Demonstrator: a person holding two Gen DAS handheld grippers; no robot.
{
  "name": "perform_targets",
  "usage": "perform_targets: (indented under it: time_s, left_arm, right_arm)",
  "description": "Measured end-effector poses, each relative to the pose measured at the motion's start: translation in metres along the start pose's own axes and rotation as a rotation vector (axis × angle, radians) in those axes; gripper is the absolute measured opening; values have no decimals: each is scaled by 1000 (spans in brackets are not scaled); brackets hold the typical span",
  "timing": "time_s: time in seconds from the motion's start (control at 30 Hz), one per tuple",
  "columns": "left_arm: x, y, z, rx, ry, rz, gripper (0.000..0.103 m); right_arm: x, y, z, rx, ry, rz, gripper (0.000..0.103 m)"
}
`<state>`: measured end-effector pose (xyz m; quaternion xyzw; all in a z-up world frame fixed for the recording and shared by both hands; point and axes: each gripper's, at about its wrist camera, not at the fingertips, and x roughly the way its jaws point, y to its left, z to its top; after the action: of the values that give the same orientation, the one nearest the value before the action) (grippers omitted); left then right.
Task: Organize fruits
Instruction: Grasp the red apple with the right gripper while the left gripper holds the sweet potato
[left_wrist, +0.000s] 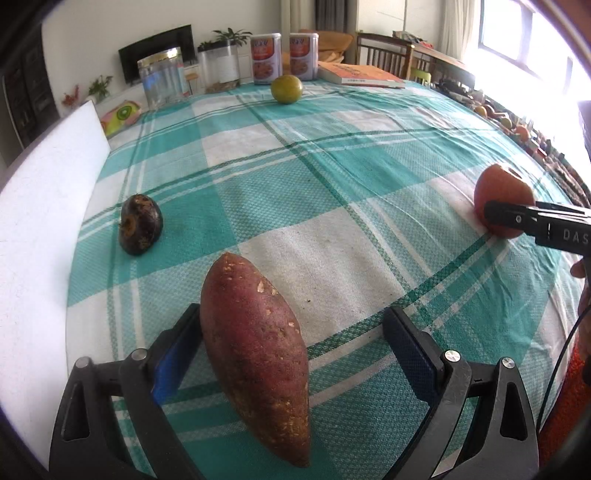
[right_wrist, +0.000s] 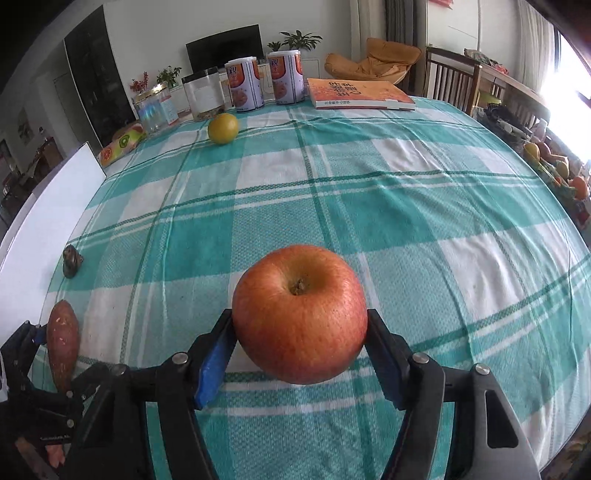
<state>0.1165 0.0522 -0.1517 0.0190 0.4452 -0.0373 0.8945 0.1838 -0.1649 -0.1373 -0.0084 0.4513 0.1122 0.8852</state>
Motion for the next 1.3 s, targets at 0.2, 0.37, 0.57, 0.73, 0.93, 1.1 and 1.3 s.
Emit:
perform_targets:
  time_s: [0.2, 0.37, 0.57, 0.73, 0.93, 1.1, 1.3]
  left_arm:
    - [0, 0, 0, 0, 0, 0, 97]
    - [-1, 0, 0, -1, 0, 1, 97]
    - [-1, 1, 0, -1, 1, 1, 97]
    - [-1, 1, 0, -1, 1, 1, 98]
    - [-1, 1, 0, -1, 1, 2, 98]
    - [-1, 1, 0, -2, 1, 1, 98]
    - [-1, 1, 0, -1, 1, 2, 98]
  right_arm:
    - [-2, 20, -9, -80, -26, -125, 98]
    - [16, 4, -13, -3, 47, -110, 103]
    - [16, 6, -14, -5, 45, -121, 103]
    - [17, 7, -14, -5, 44, -122, 103]
    - [16, 7, -14, -5, 43, -122, 103]
    - [16, 7, -15, -5, 42, -121, 103]
    - [16, 7, -15, -5, 40, -121, 103]
